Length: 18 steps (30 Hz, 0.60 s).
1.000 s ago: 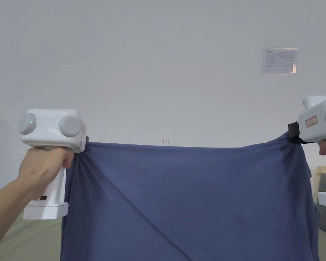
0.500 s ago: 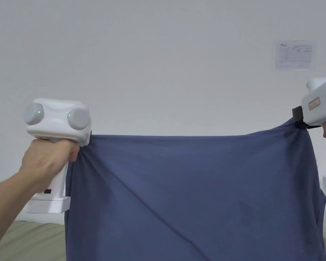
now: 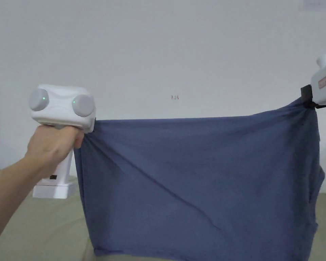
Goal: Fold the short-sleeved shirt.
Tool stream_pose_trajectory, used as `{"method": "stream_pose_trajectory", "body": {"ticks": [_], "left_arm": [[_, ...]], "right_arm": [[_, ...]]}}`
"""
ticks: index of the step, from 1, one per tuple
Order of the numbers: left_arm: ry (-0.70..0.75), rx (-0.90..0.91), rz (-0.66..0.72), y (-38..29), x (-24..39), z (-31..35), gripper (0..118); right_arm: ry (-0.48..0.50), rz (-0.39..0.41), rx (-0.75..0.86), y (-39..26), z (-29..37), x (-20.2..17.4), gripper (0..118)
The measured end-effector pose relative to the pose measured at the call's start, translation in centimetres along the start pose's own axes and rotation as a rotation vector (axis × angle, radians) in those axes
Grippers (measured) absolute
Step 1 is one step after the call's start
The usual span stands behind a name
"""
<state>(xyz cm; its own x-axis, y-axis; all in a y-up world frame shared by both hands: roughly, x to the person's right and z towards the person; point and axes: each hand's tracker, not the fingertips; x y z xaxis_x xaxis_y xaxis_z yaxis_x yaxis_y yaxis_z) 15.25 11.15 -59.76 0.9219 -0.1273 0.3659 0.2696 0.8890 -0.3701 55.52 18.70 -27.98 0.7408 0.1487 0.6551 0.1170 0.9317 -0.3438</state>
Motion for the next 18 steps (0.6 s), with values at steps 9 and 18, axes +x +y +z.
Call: {"method": "stream_pose_trajectory", "body": {"ticks": [9, 18], "left_arm": [[-0.102, -0.198, -0.06, -18.1, -0.7, 2.0, 0], [-0.153, -0.325, -0.053, -34.8, -5.3, 9.5, 0]], "right_arm": [[0.131, -0.029, -0.204, -18.5, 5.3, 0.2, 1], [0.193, -0.106, -0.42, -38.3, 15.8, 0.5, 1]]}}
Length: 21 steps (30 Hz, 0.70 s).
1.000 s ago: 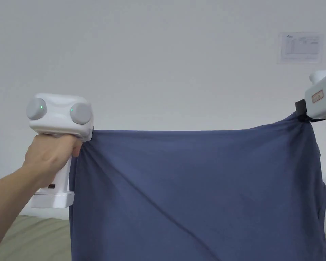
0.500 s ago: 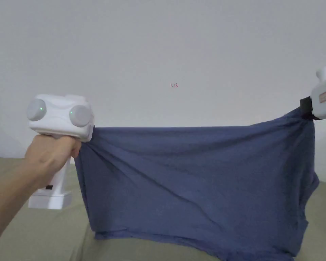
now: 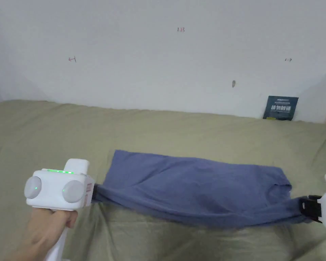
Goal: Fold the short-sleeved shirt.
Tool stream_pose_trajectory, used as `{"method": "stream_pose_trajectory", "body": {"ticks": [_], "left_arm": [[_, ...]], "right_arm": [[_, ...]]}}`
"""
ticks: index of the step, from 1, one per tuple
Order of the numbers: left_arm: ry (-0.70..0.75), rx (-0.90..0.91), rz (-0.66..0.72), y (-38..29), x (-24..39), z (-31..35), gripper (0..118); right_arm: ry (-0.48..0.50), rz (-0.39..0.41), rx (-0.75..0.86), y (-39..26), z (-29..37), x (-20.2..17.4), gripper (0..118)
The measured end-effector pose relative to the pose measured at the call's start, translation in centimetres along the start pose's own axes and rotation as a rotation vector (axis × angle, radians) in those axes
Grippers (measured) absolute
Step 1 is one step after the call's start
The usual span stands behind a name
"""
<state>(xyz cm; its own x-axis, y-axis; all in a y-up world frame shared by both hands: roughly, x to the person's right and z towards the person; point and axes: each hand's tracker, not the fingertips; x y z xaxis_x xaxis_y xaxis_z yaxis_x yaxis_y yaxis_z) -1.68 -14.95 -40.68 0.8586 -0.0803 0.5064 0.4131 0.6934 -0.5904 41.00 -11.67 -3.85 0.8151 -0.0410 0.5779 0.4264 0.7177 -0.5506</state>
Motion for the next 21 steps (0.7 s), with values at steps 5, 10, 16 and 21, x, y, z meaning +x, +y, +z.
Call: {"method": "stream_pose_trajectory", "body": {"ticks": [5, 10, 16, 21], "left_arm": [[-0.006, -0.068, 0.003, -7.6, -1.6, 1.5, 0], [-0.024, -0.093, 0.04, -12.5, -3.1, 4.1, 0], [-0.06, -0.098, 0.08, -16.7, -4.0, 8.1, 0], [-0.074, -0.094, 0.086, -19.2, -3.4, 11.7, 0]], "right_arm": [[0.005, -0.035, -0.071, -9.7, 1.9, 0.3, 1], [0.025, -0.113, -0.104, -15.3, 4.4, 1.5, 1], [0.035, -0.123, -0.101, -18.5, 7.8, 1.8, 1], [0.041, -0.085, -0.103, -19.5, 9.4, 1.7, 1]]}}
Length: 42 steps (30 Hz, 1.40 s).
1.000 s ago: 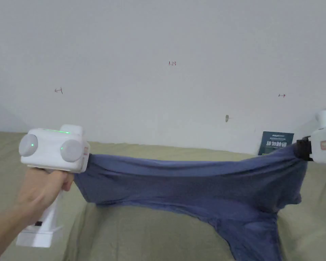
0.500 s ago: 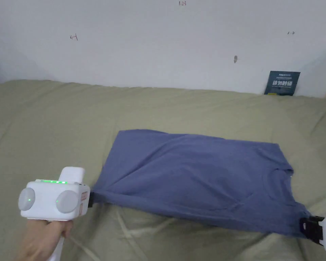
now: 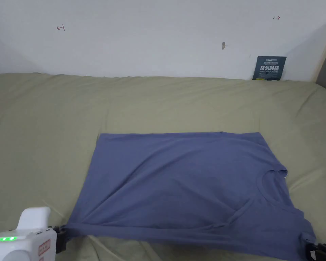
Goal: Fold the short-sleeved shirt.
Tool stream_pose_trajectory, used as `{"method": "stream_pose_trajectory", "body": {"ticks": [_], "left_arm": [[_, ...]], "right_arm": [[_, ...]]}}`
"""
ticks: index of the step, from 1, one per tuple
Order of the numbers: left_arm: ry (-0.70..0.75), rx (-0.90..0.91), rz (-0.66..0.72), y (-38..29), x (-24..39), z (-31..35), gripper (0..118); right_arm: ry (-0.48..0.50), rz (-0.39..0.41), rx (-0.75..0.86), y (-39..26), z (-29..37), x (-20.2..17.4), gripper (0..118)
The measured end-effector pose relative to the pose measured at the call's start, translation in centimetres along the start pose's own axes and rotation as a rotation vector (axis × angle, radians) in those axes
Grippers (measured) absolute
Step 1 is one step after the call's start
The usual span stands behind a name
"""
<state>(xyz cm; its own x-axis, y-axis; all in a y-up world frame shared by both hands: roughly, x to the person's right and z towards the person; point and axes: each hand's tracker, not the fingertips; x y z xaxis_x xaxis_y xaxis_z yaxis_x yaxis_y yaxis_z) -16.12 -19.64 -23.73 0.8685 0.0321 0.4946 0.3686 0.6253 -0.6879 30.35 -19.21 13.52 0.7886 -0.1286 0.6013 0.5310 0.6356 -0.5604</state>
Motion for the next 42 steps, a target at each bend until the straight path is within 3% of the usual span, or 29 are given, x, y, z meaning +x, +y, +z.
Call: {"method": "stream_pose_trajectory", "body": {"ticks": [3, 14, 15, 16, 17, 18, 19, 23, 24, 25, 26, 27, 28, 29, 30, 32, 37, 42], "left_arm": [[0.026, 0.034, -0.051, -1.1, 0.3, 1.2, 0], [-0.002, 0.002, 0.02, -1.9, 0.2, 0.3, 0], [-0.017, 0.002, 0.031, -2.0, -0.3, -0.2, 8], [-0.041, 0.005, 0.044, -2.0, -0.5, -0.3, 34], [-0.029, 0.007, 0.052, -2.1, -0.5, -0.2, 82], [-0.026, -0.005, 0.052, -2.1, -0.5, -0.2, 118], [-0.046, -0.015, 0.025, -2.6, -0.9, 0.2, 114], [-0.046, 0.053, 0.058, -2.3, -0.7, 1.9, 114], [-0.05, 0.079, 0.063, -2.3, -0.7, 2.2, 111], [-0.05, 0.111, 0.069, -2.4, -0.6, 2.7, 104], [-0.053, 0.111, 0.061, -2.5, -0.4, 3.2, 84], [-0.061, 0.14, 0.04, -2.7, 0.2, 4.4, 20], [-0.052, 0.175, 0.012, -2.9, 0.6, 5.1, 0], [-0.023, 0.211, 0.006, -3.1, 1.0, 5.5, 0], [-0.039, 0.295, 0.008, -3.0, 1.4, 5.7, 0], [-0.05, 0.23, 0.024, -3.3, 1.1, 5.9, 0], [-0.007, 0.254, 0.036, -4.1, 1.1, 7.0, 0], [0.004, 0.185, 0.075, -4.2, 0.0, 5.7, 0]], "right_arm": [[0.0, -0.014, -0.004, -0.5, 0.4, 0.5, 1], [-0.013, -0.063, -0.021, -1.7, 0.1, 0.7, 3], [-0.012, -0.069, -0.018, -1.8, 0.1, 0.7, 18], [-0.055, -0.078, -0.025, -1.6, 0.1, 0.6, 53], [-0.072, -0.076, -0.023, -1.6, 0.1, 0.5, 96], [-0.066, -0.074, -0.019, -1.7, 0.0, 0.5, 118], [-0.076, -0.075, 0.068, -1.9, 0.6, 0.4, 118], [-0.055, -0.092, 0.064, -1.0, 3.7, -1.1, 118], [-0.037, -0.101, 0.07, -1.2, 1.8, -0.4, 116], [-0.043, -0.109, 0.08, -1.4, 1.7, -0.6, 103], [-0.026, -0.107, 0.143, -1.7, 2.2, -1.0, 65], [-0.04, -0.07, 0.193, -1.9, 2.8, -1.6, 0], [-0.118, -0.024, 0.223, -1.7, 5.3, -4.7, 0], [-0.167, 0.021, 0.281, -2.1, 5.8, -5.8, 0], [-0.139, 0.02, 0.307, -2.6, 6.4, -6.8, 0], [-0.089, -0.035, 0.299, -3.2, 5.9, -6.3, 0], [-0.151, 0.037, 0.354, -4.9, 5.7, -7.0, 0], [-0.147, 0.042, 0.327, -5.8, 5.8, -8.1, 0]]}}
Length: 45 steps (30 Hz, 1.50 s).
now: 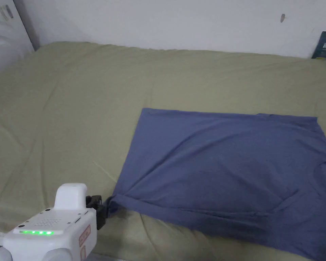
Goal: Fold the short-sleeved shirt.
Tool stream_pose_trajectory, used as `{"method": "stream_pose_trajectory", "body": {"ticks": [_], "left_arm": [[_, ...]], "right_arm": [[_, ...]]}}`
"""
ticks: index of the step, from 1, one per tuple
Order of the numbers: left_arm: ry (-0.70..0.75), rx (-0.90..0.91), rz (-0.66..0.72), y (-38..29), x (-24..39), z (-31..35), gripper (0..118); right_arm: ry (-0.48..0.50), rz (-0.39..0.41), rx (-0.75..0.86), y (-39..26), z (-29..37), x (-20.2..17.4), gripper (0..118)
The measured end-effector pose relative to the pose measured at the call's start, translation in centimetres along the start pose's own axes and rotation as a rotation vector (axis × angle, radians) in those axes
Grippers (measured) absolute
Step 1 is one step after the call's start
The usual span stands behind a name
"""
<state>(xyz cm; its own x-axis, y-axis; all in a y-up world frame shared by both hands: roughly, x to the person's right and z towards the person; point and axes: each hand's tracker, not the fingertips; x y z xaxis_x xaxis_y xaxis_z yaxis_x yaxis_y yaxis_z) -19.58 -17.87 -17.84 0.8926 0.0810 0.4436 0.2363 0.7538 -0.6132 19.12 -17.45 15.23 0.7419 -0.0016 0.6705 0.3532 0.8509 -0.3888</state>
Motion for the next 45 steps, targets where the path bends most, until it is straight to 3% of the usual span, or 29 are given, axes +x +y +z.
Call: {"method": "stream_pose_trajectory", "body": {"ticks": [5, 6, 7, 8, 9, 14, 15, 16, 17, 18, 23, 24, 25, 26, 27, 29, 33, 34, 36, 38, 39, 40, 42, 45], "left_arm": [[0.025, -0.052, -0.008, 1.1, -2.3, -3.1, 0], [0.001, -0.086, 0.01, 1.2, -2.5, -3.8, 14], [-0.003, -0.114, 0.024, 1.1, -2.5, -4.2, 56], [-0.036, -0.167, 0.053, 0.9, -2.6, -5.0, 106], [-0.047, -0.206, 0.062, 0.8, -2.7, -6.0, 117], [-0.044, -0.192, 0.029, 0.9, -1.9, -9.1, 110], [-0.043, -0.207, 0.02, 1.0, -1.7, -9.7, 93], [-0.035, -0.223, 0.017, 1.2, -1.5, -9.9, 63], [-0.054, -0.205, 0.022, 1.2, -0.9, -9.0, 19], [-0.074, -0.203, 0.019, 1.3, -0.6, -8.8, 0], [-0.067, -0.195, -0.017, 1.0, -0.5, -8.3, 0], [-0.086, -0.217, 0.003, 1.0, -0.6, -8.2, 0], [-0.089, -0.22, 0.006, 1.1, -1.2, -8.5, 0], [-0.092, -0.223, 0.008, 1.1, -1.5, -8.6, 0], [-0.094, -0.224, 0.007, 1.1, -1.7, -8.5, 0], [-0.088, -0.219, 0.001, 1.5, -1.5, -8.2, 0], [-0.077, -0.212, -0.003, 1.8, -1.3, -7.9, 0], [-0.073, -0.211, -0.003, 1.9, -1.2, -7.9, 0], [-0.065, -0.211, -0.001, 1.9, -1.5, -7.9, 0], [-0.065, -0.214, 0.007, 2.2, -1.2, -7.8, 0], [-0.064, -0.216, 0.009, 2.2, -1.3, -7.8, 0], [-0.061, -0.219, 0.007, 2.2, -1.3, -7.7, 0], [-0.064, -0.218, 0.001, 2.2, -0.9, -7.5, 0], [-0.063, -0.214, -0.018, 2.4, -0.8, -7.4, 0]], "right_arm": [[0.005, -0.019, -0.053, -0.4, -0.5, 0.4, 0], [0.004, -0.018, -0.07, -0.3, -0.8, 0.6, 0], [0.003, -0.016, -0.08, -0.4, -1.0, 0.8, 0], [-0.005, -0.02, -0.087, -0.5, -1.1, 0.9, 0], [-0.001, -0.03, -0.101, -0.6, -1.2, 1.1, 0], [-0.004, -0.057, -0.151, -0.9, -2.1, 2.1, 0], [-0.005, -0.062, -0.163, -0.9, -2.4, 2.4, 0], [-0.013, -0.065, -0.173, -1.0, -2.6, 2.6, 0], [-0.019, -0.07, -0.18, -1.0, -2.8, 2.9, 0], [-0.025, -0.074, -0.191, -0.9, -2.9, 3.2, 0], [-0.042, -0.066, -0.238, -0.3, -4.0, 4.8, 0], [-0.034, -0.082, -0.283, -0.1, -4.4, 5.2, 16], [-0.01, -0.101, -0.324, 0.1, -5.1, 5.6, 49], [0.04, -0.095, -0.377, 0.2, -5.9, 6.1, 91], [0.057, -0.078, -0.403, 0.2, -6.8, 6.3, 118], [0.051, -0.015, -0.432, 0.3, -8.0, 6.3, 118], [0.09, 0.021, -0.484, -1.0, -10.9, 7.4, 114], [0.106, 0.025, -0.493, -0.4, -10.9, 6.9, 102], [0.109, 0.053, -0.498, -0.2, -11.4, 6.5, 56], [0.121, 0.111, -0.512, -0.8, -11.8, 6.6, 51], [0.111, 0.104, -0.509, -0.7, -11.6, 6.9, 26], [0.112, 0.098, -0.503, -0.3, -11.2, 7.2, 8], [0.111, 0.068, -0.427, 1.4, -9.2, 7.5, 8], [0.119, 0.092, -0.404, 2.5, -7.5, 6.8, 7]]}}
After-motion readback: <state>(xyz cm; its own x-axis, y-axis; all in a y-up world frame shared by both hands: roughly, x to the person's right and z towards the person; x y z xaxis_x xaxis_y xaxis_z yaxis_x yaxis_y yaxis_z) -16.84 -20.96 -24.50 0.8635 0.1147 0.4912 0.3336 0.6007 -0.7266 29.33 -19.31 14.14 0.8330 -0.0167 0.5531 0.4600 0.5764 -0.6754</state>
